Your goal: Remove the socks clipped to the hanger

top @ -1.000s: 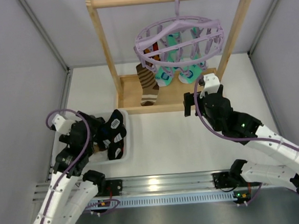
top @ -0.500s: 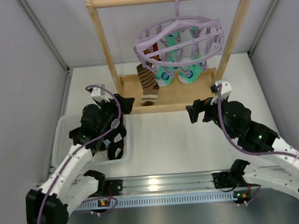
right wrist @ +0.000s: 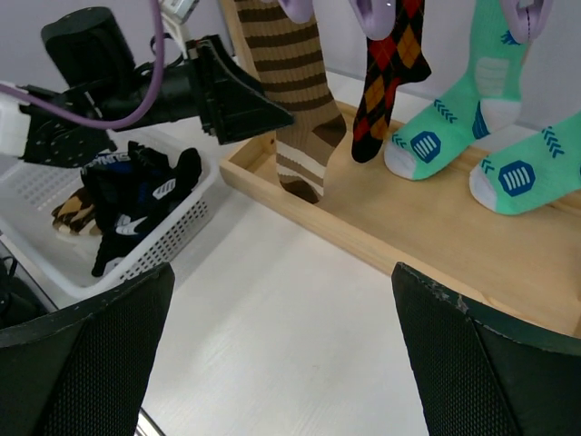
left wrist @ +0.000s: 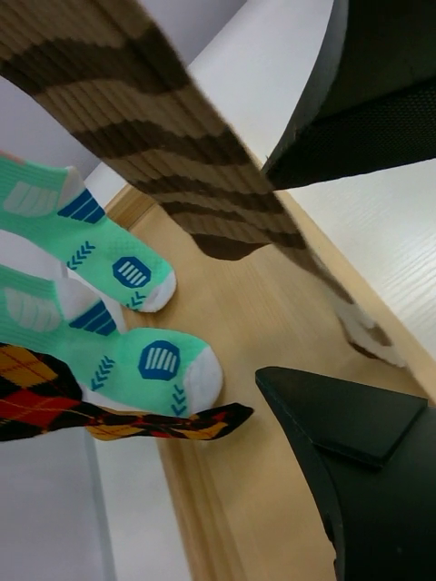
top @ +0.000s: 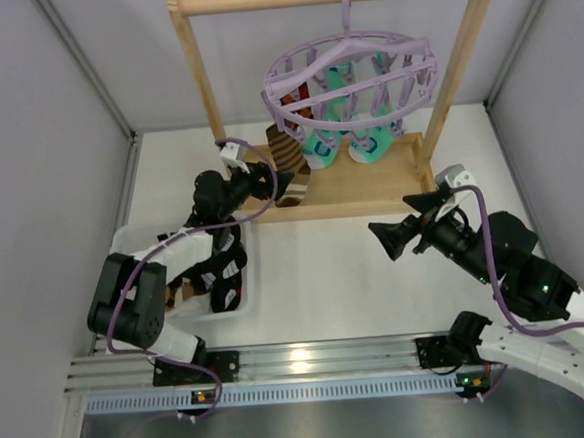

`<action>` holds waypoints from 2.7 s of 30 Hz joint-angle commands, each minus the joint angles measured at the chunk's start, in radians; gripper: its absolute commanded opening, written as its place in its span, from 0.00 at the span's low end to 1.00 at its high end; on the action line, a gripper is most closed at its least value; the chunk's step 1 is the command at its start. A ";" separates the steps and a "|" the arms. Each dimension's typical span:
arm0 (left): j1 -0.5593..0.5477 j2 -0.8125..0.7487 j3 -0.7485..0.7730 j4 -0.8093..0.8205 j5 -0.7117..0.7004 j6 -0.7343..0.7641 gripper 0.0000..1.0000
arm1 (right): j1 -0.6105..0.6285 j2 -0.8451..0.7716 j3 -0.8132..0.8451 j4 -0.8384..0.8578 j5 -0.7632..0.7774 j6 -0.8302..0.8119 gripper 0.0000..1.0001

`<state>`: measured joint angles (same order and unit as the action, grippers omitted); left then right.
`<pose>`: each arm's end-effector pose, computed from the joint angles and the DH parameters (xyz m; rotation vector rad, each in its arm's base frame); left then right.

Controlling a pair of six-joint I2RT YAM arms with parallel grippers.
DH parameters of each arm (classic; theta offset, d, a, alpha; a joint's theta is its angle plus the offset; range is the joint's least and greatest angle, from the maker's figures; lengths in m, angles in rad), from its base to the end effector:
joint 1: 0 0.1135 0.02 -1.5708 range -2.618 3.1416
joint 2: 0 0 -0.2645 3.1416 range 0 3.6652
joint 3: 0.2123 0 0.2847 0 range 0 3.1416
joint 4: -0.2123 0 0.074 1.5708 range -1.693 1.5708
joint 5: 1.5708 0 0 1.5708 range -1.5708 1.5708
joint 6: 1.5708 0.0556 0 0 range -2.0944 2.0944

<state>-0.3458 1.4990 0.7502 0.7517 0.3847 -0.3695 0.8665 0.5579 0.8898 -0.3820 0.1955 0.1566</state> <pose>0.3422 -0.1455 0.2322 0.2943 1.6077 -0.8559 0.1167 0.1207 0.3945 -0.4291 1.6003 0.6270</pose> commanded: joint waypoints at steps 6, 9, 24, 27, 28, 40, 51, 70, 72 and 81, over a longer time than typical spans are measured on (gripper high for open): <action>-0.039 0.050 0.109 0.149 0.053 0.038 0.14 | -0.014 -0.023 0.017 0.034 -0.053 -0.032 0.99; -0.122 -0.017 0.084 0.147 -0.058 0.095 0.00 | -0.014 -0.036 0.020 0.054 -0.051 -0.016 0.99; -0.723 -0.030 0.161 -0.121 -0.851 0.350 0.00 | -0.014 -0.092 0.181 -0.073 0.241 0.118 0.99; -0.783 0.026 0.217 -0.144 -0.984 0.408 0.00 | -0.014 -0.063 0.262 -0.133 0.353 0.116 0.99; -0.826 0.068 0.234 -0.150 -1.022 0.426 0.00 | -0.015 -0.028 0.288 -0.159 0.369 0.107 0.99; -0.975 0.290 0.462 -0.187 -1.426 0.655 0.00 | -0.015 0.361 0.682 -0.373 0.337 -0.002 0.85; -0.999 0.319 0.502 -0.189 -1.442 0.689 0.00 | -0.030 0.562 0.753 -0.340 0.268 -0.103 0.69; -1.010 0.339 0.525 -0.187 -1.422 0.693 0.00 | -0.061 0.711 0.761 -0.275 0.245 -0.115 0.61; -1.010 0.339 0.526 -0.189 -1.417 0.693 0.00 | -0.063 0.711 0.756 -0.265 0.236 -0.114 0.61; -1.013 0.337 0.525 -0.187 -1.416 0.687 0.00 | -0.063 0.747 0.748 -0.228 0.332 -0.144 0.60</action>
<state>-1.3457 1.8378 1.2438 0.5526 -1.0370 0.3141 0.8154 1.2812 1.6470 -0.6769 0.4679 0.0334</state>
